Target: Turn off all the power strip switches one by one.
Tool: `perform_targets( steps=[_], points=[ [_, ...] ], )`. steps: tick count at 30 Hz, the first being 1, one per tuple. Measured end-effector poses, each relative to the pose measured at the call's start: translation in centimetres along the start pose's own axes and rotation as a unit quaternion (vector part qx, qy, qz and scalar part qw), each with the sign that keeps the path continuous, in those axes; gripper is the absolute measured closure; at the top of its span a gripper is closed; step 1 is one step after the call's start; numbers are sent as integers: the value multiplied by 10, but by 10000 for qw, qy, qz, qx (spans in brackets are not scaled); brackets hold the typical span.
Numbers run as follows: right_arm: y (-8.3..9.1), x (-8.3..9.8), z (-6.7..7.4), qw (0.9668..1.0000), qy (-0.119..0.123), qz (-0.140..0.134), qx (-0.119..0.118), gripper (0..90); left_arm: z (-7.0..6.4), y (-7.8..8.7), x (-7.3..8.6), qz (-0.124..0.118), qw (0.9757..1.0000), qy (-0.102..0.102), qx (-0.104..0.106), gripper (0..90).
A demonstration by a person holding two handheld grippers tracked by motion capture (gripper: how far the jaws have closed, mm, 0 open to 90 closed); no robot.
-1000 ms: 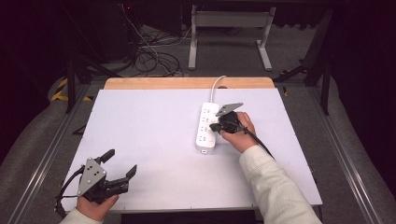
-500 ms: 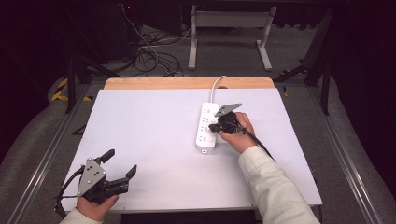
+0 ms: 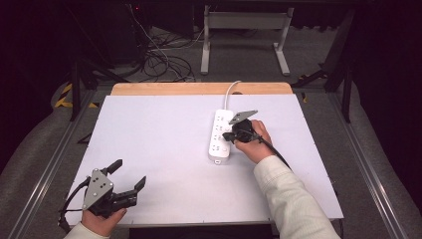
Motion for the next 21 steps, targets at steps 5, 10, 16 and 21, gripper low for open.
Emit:
perform_targets(
  steps=[5, 10, 16, 21],
  points=[
    [0, 0, 0, 10000, -28, -8, 5, 900, 0, 0, 0, -7, 10000, 7, -4, 140],
    [0, 0, 0, 10000, -46, 5, 31, 900, 1, 0, 0, -7, 10000, -19, -6, 140],
    [0, 1, 0, 10000, -87, -21, 11, 900, 1, 0, 0, 1, 10000, -22, -9, 140],
    [-1, 1, 0, 9999, -146, -37, 17, 900, 0, 1, 0, -11, 10000, 14, 0, 140]
  ],
)
Point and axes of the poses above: each handheld gripper's, and its own axes: y roughly backward along the jaws, x roughly out of its underside, z roughly to its left, the point moved 5 cm from there along -y, roughly forward along the jaws, and after that the axes turned 12 degrees about -x, right-handed, at the moved point
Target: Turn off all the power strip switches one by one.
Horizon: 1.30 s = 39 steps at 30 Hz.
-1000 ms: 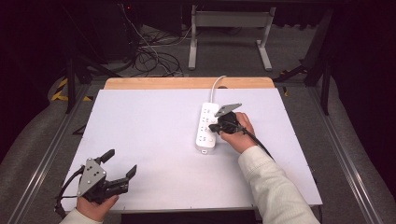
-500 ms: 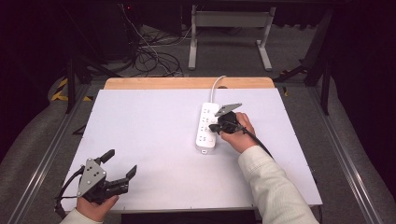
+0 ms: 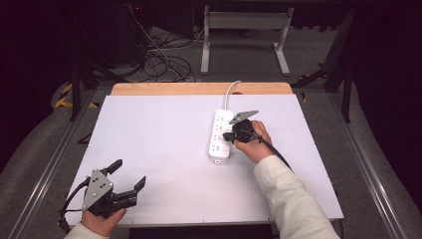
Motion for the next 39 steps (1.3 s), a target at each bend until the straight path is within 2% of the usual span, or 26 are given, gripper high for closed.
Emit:
perform_targets(
  steps=[2, 3, 4, 5, 7, 11, 21, 29, 32, 39],
  points=[
    [5, -5, 2, 9995, 294, -22, 125, 900, 1, 0, 0, 1, 10000, 0, -2, 140],
    [10, -10, 4, 9990, 304, -334, 52, 900, 1, 0, 0, 0, 10000, 2, -4, 140],
    [10, -10, 4, 9990, 304, -334, 52, 900, 1, -1, 0, -1, 10000, 10, -8, 140],
    [19, -19, 6, 9970, 222, -734, -49, 900, 1, -1, 0, 12, 10000, 28, -4, 140],
    [21, -21, 6, 9969, 234, -754, -42, 900, 1, -2, 0, 18, 10000, 16, -7, 140],
    [20, -21, 5, 9977, 285, -616, 5, 900, 1, -1, 0, 6, 10000, 22, -16, 140],
    [24, -28, -3, 9975, 301, -616, 196, 900, 1, -1, 0, 18, 10000, 18, -9, 140],
    [16, -23, -24, 9982, 59, -468, 382, 900, 2, -1, 0, 19, 10000, 1, -2, 140],
    [13, -19, -29, 9985, -31, -405, 377, 900, 2, -1, 1, 18, 10000, 8, -6, 140],
    [6, -17, -32, 9987, -83, -379, 342, 900, 2, -2, 1, 22, 10000, -6, 4, 140]
  ],
)
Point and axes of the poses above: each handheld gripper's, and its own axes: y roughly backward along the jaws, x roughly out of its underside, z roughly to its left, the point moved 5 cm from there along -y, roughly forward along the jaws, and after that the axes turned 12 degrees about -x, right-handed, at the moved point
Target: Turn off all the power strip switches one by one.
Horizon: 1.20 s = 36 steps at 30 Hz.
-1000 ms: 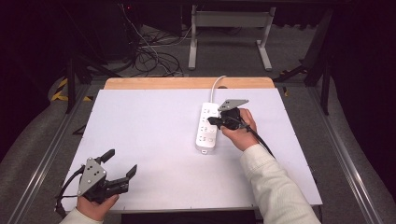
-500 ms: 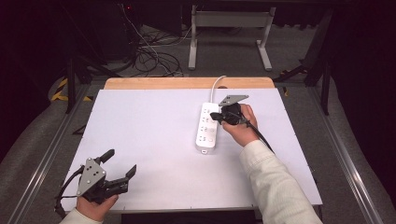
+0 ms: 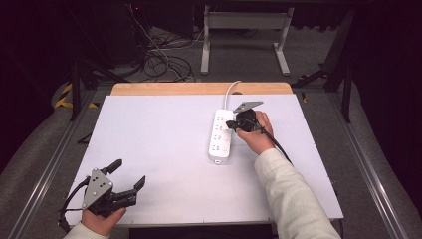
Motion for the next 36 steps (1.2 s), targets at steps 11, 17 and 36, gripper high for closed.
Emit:
perform_targets(
  steps=[11, 17, 36],
  points=[
    [-8, 3, -2, 10000, -37, 78, -5, 900, 0, 0, 0, 4, 10000, 0, -3, 140],
    [-10, 4, -1, 10000, -43, 77, -17, 900, 0, 0, 0, 5, 10000, -9, 0, 140],
    [-13, 5, -1, 9997, -182, 122, 43, 900, -1, 1, 0, -9, 10000, 19, -9, 140]
  ],
)
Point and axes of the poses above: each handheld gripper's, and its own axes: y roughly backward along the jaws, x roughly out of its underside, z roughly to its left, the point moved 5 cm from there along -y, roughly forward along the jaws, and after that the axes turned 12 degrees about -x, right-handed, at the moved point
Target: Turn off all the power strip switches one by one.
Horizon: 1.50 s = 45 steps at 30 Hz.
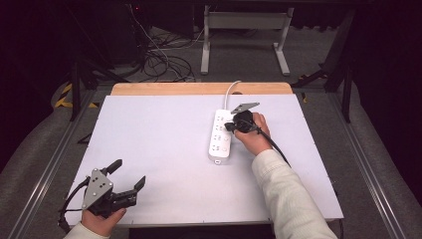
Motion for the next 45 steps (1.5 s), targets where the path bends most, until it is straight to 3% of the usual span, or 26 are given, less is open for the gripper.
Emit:
perform_targets(
  steps=[7, 13, 19, 20, 22, 24, 26, 35, 39, 45],
  points=[
    [0, 0, 0, 10000, -2, 9, 11, 900, 0, 0, 0, 3, 10000, 2, 1, 140],
    [-1, -1, 3, 9998, 72, 93, 164, 900, 0, 0, 0, 5, 10000, 6, 0, 140],
    [0, 1, 3, 9998, -66, 99, 144, 900, 1, 0, 0, 2, 10000, 2, -9, 140],
    [0, 0, 3, 9998, 13, 122, 141, 900, 1, 0, 0, 4, 10000, 4, -8, 140],
    [5, -5, 6, 9994, 251, 28, 230, 900, 1, 0, 0, 10, 10000, 17, -17, 140],
    [12, -13, 8, 9987, 276, -375, 193, 900, 1, -1, 0, 20, 10000, 21, -3, 140],
    [17, -20, 10, 9979, 296, -553, 166, 900, 2, -2, 1, 32, 10000, 23, -19, 140],
    [23, -24, 11, 9975, 353, -594, 157, 900, 1, -1, 0, 19, 10000, 14, -15, 140],
    [19, -25, 12, 9978, 437, -485, 123, 900, 2, -1, 1, 34, 10000, 8, 0, 140],
    [24, -30, 1, 9975, 308, -609, 168, 900, 1, -2, 1, 46, 10000, 12, -4, 140]
  ],
)
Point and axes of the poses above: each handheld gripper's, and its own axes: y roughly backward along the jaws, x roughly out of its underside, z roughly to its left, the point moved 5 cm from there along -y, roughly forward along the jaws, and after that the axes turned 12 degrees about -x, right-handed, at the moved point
